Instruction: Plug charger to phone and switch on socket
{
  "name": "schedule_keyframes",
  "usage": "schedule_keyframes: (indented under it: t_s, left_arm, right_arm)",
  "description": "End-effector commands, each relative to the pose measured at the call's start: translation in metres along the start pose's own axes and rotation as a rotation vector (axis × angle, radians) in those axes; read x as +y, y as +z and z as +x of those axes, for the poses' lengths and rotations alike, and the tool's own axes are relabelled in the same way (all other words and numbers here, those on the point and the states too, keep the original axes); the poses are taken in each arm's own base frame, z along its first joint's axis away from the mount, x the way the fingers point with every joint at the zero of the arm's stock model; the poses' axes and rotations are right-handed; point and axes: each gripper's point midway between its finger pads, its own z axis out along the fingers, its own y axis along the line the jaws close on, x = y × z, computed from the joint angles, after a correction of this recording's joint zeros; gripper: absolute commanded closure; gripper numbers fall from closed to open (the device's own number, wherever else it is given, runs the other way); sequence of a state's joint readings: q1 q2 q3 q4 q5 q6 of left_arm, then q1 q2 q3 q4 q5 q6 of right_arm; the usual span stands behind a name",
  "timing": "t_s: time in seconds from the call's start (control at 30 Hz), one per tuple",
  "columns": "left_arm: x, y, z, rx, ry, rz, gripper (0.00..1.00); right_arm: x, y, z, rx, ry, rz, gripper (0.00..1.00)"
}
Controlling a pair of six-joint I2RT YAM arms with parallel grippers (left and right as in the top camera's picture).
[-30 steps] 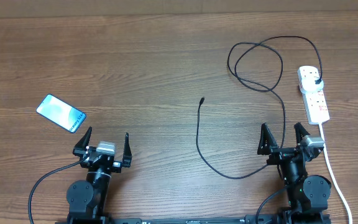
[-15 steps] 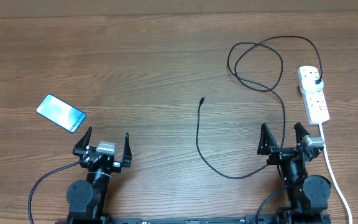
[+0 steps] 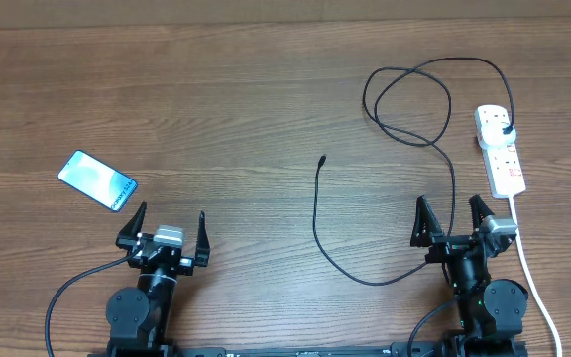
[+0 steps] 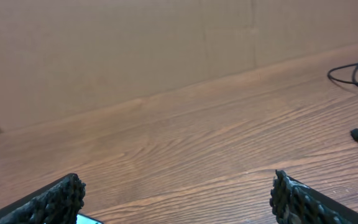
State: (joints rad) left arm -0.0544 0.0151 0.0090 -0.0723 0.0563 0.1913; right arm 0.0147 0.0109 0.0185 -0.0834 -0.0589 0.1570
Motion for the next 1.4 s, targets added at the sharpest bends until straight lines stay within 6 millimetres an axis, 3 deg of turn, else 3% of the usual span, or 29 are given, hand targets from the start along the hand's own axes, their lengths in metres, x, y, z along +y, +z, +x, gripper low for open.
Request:
schedule_keyframes:
  t_s: [0.0, 0.9, 1.37]
  left_arm:
    - [0.008, -0.001, 0.002, 0.008, 0.022, -0.048, 0.00]
    - [-0.002, 0.000, -0.001, -0.009, 0.015, 0.011, 0.00]
    - [-0.001, -0.001, -0.005, -0.017, -0.087, 0.009, 0.01]
  right_arm:
    - [-0.002, 0.000, 0.002, -0.002, 0.003, 0.007, 0.00]
    - [-0.002, 0.000, 0.002, -0.002, 0.003, 0.007, 0.00]
    - [-0.002, 0.000, 0.002, -0.002, 0.003, 0.007, 0.00]
